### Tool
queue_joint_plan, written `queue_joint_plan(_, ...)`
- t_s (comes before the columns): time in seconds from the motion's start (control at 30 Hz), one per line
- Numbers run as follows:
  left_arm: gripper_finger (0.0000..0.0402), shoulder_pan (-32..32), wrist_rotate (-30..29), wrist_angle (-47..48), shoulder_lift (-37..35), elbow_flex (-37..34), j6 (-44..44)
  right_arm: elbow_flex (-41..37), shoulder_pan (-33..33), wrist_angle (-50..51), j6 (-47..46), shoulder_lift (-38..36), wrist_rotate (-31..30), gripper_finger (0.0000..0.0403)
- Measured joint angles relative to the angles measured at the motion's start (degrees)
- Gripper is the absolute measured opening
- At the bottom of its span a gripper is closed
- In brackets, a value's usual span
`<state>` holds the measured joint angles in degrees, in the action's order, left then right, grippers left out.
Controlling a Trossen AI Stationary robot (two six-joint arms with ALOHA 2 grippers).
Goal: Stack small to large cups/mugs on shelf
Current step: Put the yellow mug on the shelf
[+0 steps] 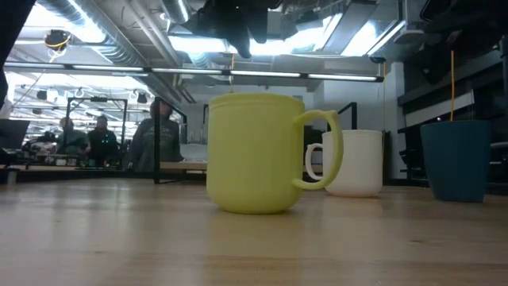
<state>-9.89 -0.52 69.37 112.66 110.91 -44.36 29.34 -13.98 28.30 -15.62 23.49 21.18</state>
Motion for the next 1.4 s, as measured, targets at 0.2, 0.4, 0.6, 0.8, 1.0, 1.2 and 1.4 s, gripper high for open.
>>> queue_joint_plan(0.2, 0.0134, -0.22, -0.37, 0.01, 0.00, 0.00, 5.59, 0.01, 0.00, -1.39, 4.10, 0.04, -0.02, 0.0282)
queue_joint_plan(0.4, 0.0133, -0.24, -2.76, -0.02, 0.00, 0.00, 13.08, 0.02, 0.00, -1.26, 5.95, 0.04, 0.01, 0.0282)
queue_joint_plan(0.6, 0.0133, 0.00, -4.83, -0.09, 0.99, -0.02, 16.52, 0.02, 0.00, -1.21, 8.22, 0.04, -0.04, 0.0282)
queue_joint_plan(0.8, 0.0133, 1.05, -4.87, -2.02, 3.20, -0.02, 17.57, 0.02, 0.00, -1.11, 8.35, 0.04, -0.04, 0.0282)
queue_joint_plan(1.0, 0.0134, 1.27, -4.34, -3.41, 3.78, -0.07, 22.27, 0.00, 0.00, -0.55, 6.91, 0.04, -0.04, 0.0282)
queue_joint_plan(1.2, 0.0152, 1.25, -3.92, -3.34, 3.80, -0.07, 22.42, 0.02, 0.00, 0.30, 6.86, 0.04, -0.04, 0.0282)
queue_joint_plan(1.4, 0.0184, 1.12, -2.96, -3.43, 3.80, -0.07, 27.98, 0.02, 0.00, 0.30, 6.78, 0.04, -0.04, 0.0282)
